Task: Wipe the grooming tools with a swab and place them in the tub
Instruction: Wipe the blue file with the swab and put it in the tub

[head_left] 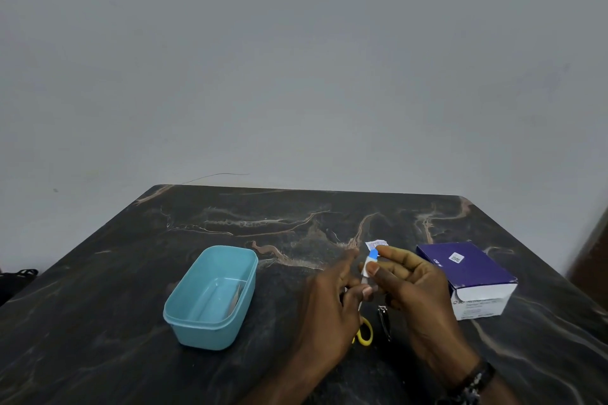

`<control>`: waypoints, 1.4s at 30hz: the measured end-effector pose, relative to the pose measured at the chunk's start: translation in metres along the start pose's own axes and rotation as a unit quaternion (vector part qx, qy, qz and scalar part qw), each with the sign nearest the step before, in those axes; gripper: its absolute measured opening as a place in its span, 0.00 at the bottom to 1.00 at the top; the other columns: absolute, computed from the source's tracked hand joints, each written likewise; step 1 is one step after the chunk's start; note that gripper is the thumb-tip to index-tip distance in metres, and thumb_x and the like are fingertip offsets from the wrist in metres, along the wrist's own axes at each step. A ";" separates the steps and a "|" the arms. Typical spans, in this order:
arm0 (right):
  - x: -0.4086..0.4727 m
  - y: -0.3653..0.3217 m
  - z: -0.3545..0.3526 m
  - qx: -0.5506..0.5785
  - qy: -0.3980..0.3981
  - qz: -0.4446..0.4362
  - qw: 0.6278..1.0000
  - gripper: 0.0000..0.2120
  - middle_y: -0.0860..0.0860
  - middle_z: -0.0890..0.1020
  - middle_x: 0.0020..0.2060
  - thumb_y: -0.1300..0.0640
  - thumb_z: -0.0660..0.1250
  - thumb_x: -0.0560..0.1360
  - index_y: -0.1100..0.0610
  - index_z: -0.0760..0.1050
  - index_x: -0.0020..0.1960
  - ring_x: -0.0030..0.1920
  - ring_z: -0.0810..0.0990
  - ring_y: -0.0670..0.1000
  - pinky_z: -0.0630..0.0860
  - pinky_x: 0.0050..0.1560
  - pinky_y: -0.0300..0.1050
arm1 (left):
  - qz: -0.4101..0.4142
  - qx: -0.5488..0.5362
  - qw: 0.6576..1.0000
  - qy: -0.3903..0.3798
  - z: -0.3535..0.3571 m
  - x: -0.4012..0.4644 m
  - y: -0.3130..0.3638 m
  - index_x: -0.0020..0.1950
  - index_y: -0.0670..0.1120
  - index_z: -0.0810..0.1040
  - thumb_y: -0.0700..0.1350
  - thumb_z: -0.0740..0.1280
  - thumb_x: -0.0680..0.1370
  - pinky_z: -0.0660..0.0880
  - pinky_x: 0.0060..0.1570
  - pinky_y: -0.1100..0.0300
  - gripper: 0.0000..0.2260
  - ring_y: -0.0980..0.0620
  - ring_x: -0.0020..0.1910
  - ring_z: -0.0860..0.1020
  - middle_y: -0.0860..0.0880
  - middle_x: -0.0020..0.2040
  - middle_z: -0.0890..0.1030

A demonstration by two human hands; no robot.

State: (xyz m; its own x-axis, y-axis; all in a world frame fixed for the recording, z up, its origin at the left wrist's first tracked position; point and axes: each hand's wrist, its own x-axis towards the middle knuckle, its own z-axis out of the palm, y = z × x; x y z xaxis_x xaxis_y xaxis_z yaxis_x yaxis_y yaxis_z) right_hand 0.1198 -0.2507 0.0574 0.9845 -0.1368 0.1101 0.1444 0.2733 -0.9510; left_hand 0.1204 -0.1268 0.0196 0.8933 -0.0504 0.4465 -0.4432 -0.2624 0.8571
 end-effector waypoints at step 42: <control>0.005 0.011 -0.004 -0.027 -0.030 0.024 0.999 0.19 0.65 0.85 0.39 0.68 0.73 0.69 0.65 0.75 0.59 0.34 0.82 0.59 0.78 0.43 0.52 | -0.026 -0.030 0.999 0.010 -0.001 0.000 0.000 0.56 0.77 0.69 0.41 0.67 0.74 0.82 0.37 0.50 0.28 0.55 0.35 0.84 0.53 0.38 0.85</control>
State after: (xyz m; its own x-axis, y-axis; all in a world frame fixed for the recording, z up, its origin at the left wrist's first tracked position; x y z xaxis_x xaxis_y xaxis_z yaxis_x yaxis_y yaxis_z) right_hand 0.1260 -0.2522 0.0463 0.9946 -0.0664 0.0794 0.0925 0.2257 -0.9698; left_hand 0.1200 -0.1253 0.0195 0.9140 -0.0194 0.4053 -0.4004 -0.2050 0.8931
